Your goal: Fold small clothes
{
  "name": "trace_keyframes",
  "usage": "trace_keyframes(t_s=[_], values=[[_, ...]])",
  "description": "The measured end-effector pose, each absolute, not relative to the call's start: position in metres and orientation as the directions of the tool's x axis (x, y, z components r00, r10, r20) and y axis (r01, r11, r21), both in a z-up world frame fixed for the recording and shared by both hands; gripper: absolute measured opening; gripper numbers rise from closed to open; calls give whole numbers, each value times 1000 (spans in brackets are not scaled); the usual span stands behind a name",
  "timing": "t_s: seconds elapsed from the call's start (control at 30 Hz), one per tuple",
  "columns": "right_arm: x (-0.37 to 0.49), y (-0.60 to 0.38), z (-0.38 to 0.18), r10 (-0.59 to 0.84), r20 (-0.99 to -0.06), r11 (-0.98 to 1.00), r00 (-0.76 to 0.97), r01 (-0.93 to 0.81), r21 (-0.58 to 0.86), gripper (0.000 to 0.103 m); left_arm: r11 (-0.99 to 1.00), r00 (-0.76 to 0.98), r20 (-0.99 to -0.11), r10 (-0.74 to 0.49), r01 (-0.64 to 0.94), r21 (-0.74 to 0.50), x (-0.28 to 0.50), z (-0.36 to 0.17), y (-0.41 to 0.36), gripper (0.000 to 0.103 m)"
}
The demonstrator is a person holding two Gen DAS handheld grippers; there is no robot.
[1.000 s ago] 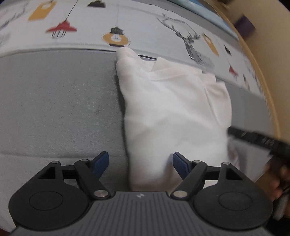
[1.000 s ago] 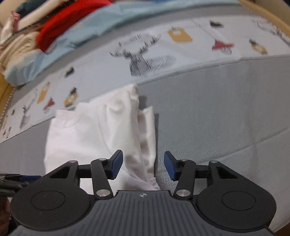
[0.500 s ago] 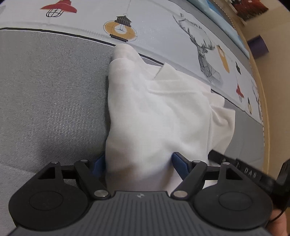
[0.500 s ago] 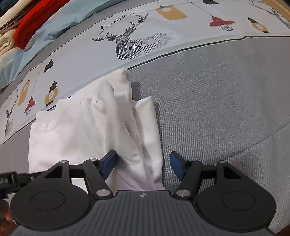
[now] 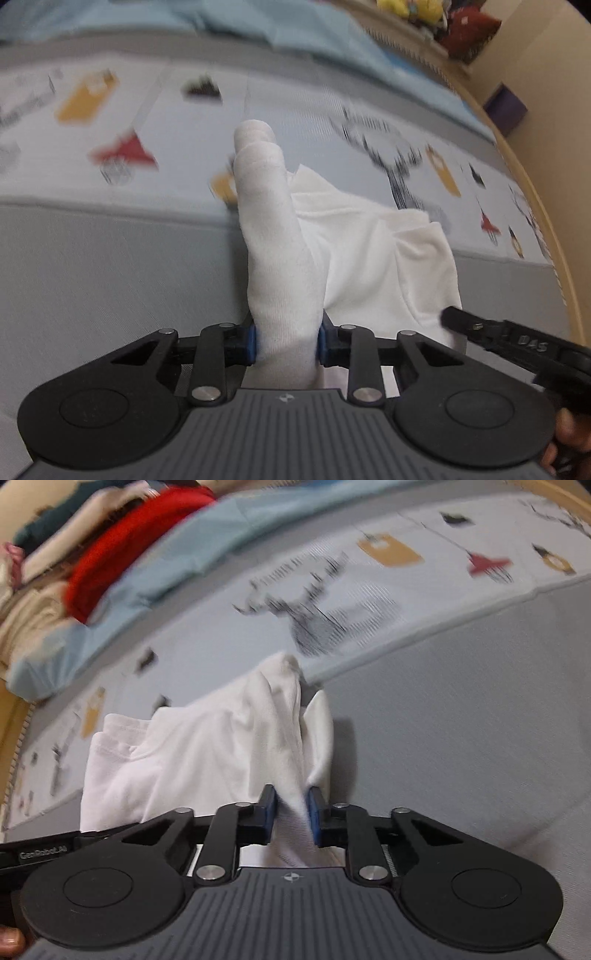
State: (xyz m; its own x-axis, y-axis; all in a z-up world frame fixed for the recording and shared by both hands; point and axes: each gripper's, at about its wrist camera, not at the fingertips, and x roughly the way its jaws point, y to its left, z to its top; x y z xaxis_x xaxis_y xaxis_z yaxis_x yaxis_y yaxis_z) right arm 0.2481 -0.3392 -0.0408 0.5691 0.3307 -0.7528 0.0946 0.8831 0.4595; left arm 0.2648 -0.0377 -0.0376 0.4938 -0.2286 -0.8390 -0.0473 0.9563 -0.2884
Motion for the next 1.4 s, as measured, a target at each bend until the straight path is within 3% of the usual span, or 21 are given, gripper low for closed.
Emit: trace_keyframes(t_s=[0.03,0.1,0.17,0.27,0.43,0.53,0.6,0.63,0.9,0.97,1.03,1.1,1.3,1.4], values=[[248,-336,-35,338,-719,876,607,76,477,3,955,530,-820,-218,-56,-290,264,-30,-31,33],[246,-326,-21,334,-658,880,675,27,474,5,950,582,-786,-208,-70,-303,263,-20,-22,41],[247,-316,-20,291,-666,902,686,34,430,6,956,629,-762,-150,-103,-273,260,-13,-14,50],[248,-311,-25,284,-706,905,649,61,420,9,968,648,-754,-110,-102,-229,256,-7,-9,51],[243,-298,-20,288,-722,930,629,-4,368,10,973,600,-784,-162,-35,-229,251,-13,-11,51],[247,-283,-41,236,-831,966,504,-26,259,20,974,495,-848,-191,-15,-228,248,-34,-16,51],[245,-279,-54,175,-880,983,442,-29,180,43,987,382,-913,-145,-13,-162,247,-57,-23,50],[246,-281,-53,169,-875,983,453,-15,182,45,993,389,-914,-112,5,-119,245,-57,-27,50],[235,-294,-27,198,-805,972,559,-8,234,40,985,453,-877,-162,28,-168,231,-35,-28,51],[234,-296,-32,239,-821,965,518,-34,259,40,987,433,-887,-159,38,-159,229,-38,-29,51],[234,-288,-44,204,-875,979,440,-68,194,38,990,414,-900,-138,53,-127,230,-44,-31,51],[232,-285,-55,133,-909,991,394,-82,109,48,995,413,-905,-100,67,-79,228,-47,-34,51],[227,-294,-48,146,-899,989,413,-46,140,48,995,448,-890,-89,80,-60,215,-37,-34,51],[226,-297,-59,120,-927,993,354,-42,113,48,997,295,-955,-38,71,-17,216,-65,-33,51]])
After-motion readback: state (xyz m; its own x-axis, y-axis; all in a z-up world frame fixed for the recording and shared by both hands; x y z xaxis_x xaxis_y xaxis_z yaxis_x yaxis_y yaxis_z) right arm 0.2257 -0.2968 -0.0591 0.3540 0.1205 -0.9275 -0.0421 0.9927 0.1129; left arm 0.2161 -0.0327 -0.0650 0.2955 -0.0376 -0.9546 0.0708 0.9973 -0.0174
